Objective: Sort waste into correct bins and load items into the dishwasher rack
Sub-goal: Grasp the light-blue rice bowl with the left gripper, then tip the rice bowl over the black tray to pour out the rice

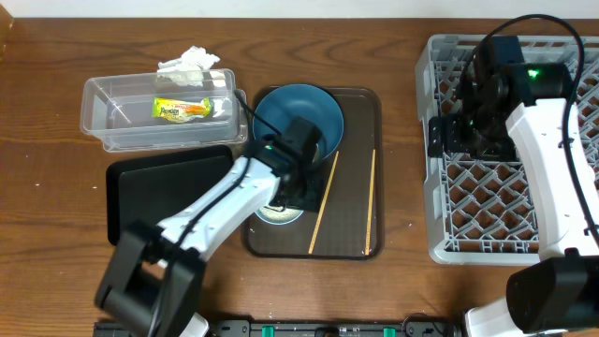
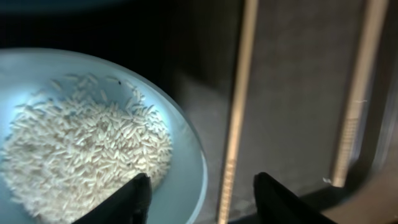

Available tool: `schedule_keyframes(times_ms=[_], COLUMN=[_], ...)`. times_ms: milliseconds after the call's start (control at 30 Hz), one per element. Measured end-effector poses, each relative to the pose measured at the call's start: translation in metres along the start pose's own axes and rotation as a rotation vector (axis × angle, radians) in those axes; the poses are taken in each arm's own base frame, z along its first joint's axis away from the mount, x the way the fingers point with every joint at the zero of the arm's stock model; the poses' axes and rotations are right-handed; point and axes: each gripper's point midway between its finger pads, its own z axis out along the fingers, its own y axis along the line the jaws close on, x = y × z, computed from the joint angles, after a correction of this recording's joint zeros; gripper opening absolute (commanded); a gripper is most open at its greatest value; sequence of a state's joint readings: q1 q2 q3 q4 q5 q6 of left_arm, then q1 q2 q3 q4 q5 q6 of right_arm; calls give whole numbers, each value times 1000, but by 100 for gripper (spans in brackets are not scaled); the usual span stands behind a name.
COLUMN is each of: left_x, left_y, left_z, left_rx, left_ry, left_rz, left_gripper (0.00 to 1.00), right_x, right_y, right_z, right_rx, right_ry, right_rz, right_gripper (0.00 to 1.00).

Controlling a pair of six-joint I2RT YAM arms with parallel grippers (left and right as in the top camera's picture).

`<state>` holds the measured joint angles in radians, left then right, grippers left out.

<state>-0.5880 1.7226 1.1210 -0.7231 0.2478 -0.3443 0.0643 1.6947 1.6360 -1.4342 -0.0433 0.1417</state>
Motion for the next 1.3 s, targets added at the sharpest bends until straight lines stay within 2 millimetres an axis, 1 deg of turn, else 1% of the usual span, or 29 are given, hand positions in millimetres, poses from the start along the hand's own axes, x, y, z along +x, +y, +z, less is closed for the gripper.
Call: schedule_keyframes(times_ms=[100,200,267,333,367,467,600,733,900,1000,1100,1200,1300], left_x=[3,4,3,3,3,2,2,8,19,21,22,17,8], left_y=[3,6,6,7,7,8,11,14,15,12,12,24,41], left_z=[15,24,25,25,25,24,20,14,-8,-29,-54,-78,-98], left_rx=[-33,-53,-60,-63,-63,-73,-90,-109,-115,-92,-63,-41,-12], left_ry=[30,43,38,35,36,31,23,40,44,9,-42,-104,-163], left_rz=[-10,-18,-17,-15,-13,-13,-12,-13,-15,-8,-11,-39,-85], left_gripper=[43,25,20,19,13,6,6,6,6,6,6,6,6], right_x=[1,0,0,0,0,0,0,0,0,0,1,2,3], right_y=[-1,-2,-2,-2,-2,-2,-3,-3,-3,-4,-5,-5,-6], right_z=[1,1,1,1,1,1,1,1,1,1,1,1,1], right_rx=[6,10,11,12,13,14,14,14,15,20,26,29,34], right_ry=[2,2,1,1,1,1,1,1,1,1,4,8,11], right_rz=[1,4,5,5,5,7,8,8,8,8,8,8,8], right_gripper=[94,95,95,95,95,95,95,96,96,96,96,96,96])
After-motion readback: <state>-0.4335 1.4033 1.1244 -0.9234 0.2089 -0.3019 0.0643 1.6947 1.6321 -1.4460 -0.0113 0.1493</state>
